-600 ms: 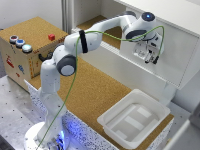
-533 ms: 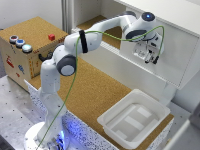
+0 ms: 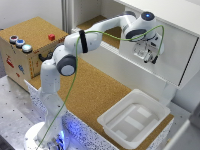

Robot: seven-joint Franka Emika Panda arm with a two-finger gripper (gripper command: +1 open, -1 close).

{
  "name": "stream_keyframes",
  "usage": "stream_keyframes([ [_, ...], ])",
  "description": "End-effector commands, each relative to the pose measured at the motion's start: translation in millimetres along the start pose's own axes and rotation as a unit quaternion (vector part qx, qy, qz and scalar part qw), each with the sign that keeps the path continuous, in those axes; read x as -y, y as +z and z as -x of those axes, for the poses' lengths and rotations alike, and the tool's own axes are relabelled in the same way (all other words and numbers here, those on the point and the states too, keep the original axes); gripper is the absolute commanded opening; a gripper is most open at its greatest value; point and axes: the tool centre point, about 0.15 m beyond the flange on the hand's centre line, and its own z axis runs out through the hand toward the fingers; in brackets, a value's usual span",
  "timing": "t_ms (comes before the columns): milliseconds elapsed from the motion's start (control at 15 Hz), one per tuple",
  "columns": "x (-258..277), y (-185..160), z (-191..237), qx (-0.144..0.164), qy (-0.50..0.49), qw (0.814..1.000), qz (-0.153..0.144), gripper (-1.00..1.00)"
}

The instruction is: Push the door to the left side

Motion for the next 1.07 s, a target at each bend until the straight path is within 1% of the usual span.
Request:
stream_keyframes([
  [0,61,5,-18,-0.002,0.026,0.998,0.059,-1.0],
  [67,67,6,-19,-0.002,0.028,0.998,0.061,-1.0],
  [267,91,1,-23,-0.023,0.03,0.997,0.061,-1.0],
  [467,117,2,-28,-0.018,0.021,0.997,0.075,-1.0],
  [733,155,9,-37,-0.003,0.004,0.996,0.093,-1.0],
  [867,179,9,-44,-0.007,-0.005,0.996,0.093,-1.0],
  [1000,199,11,-48,-0.005,-0.017,0.995,0.1,-1.0],
])
